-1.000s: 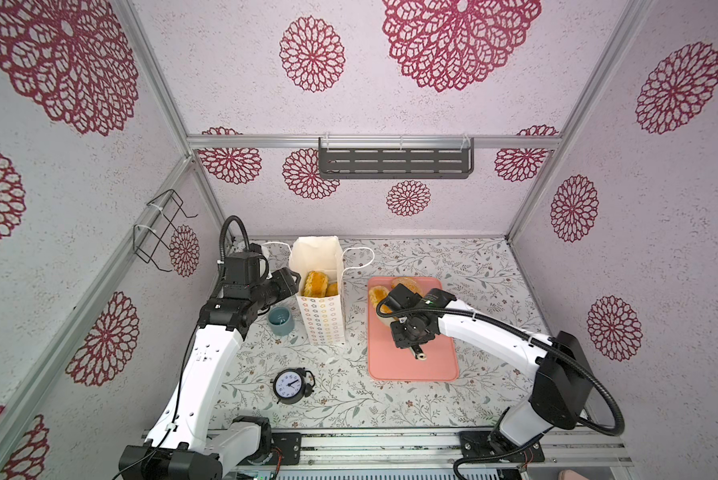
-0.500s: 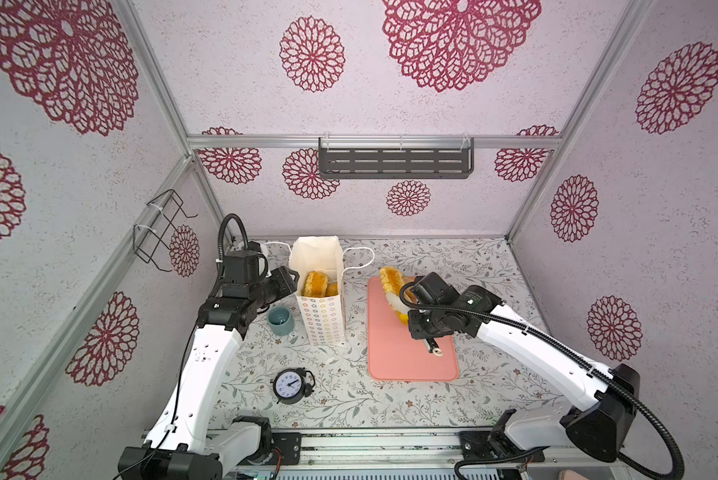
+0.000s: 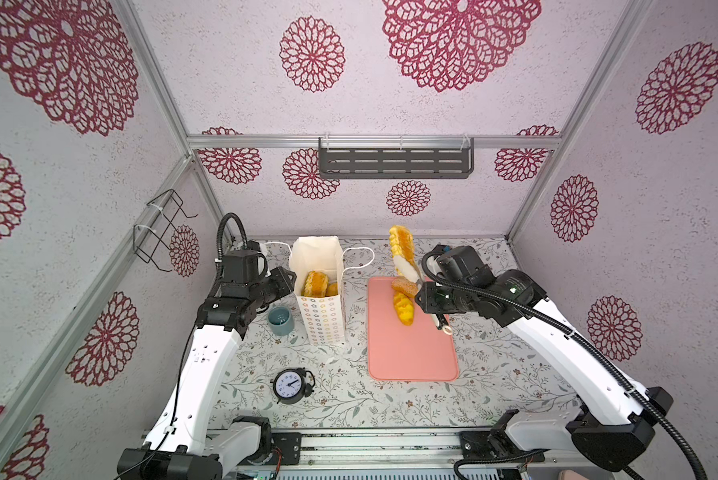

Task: Place the fake bread into the paper bag
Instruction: 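Lift the sliced loaf with the tongs and carry it over the bag, then open the tongs with right gripper to drop the loaf into the bag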

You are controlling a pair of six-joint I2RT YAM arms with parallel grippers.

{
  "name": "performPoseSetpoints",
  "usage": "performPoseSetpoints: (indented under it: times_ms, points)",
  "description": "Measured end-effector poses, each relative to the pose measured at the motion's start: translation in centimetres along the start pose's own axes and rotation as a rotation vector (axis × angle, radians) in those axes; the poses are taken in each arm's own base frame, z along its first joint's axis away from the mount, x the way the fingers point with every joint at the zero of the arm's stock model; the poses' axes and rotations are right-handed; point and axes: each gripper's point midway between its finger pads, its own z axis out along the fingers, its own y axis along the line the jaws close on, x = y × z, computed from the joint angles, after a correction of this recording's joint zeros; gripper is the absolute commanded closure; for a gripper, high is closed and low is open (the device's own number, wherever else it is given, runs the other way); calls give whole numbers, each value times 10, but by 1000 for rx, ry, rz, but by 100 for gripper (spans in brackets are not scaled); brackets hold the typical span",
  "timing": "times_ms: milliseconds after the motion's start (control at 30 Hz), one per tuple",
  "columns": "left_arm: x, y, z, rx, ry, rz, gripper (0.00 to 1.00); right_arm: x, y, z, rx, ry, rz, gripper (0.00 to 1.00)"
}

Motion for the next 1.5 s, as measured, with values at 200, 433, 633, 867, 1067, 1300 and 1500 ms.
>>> performPoseSetpoints:
  times_ms: [200, 433, 633, 867, 1067, 1300, 1500]
  points:
    - [0, 0, 0, 0, 1, -4, 70, -18, 32, -17, -135, -57, -26, 71]
    - [2, -2, 1, 5, 6, -8, 76, -26, 89, -20, -289, -62, -98, 71]
    - [5, -6, 2, 14, 15, -6, 83, -19, 119, 11, -319, -2, -135, 71]
    - [5, -6, 2, 14, 17, -9, 88, -4, 129, 48, -286, 75, -161, 70]
    - [6, -5, 5, 11, 21, -9, 89, 7, 139, 67, -260, 116, -193, 68]
    - [6, -4, 6, 9, 24, -11, 90, 13, 140, 75, -236, 134, -213, 62]
    - [6, -4, 6, 9, 24, -10, 92, 14, 135, 77, -212, 139, -214, 54]
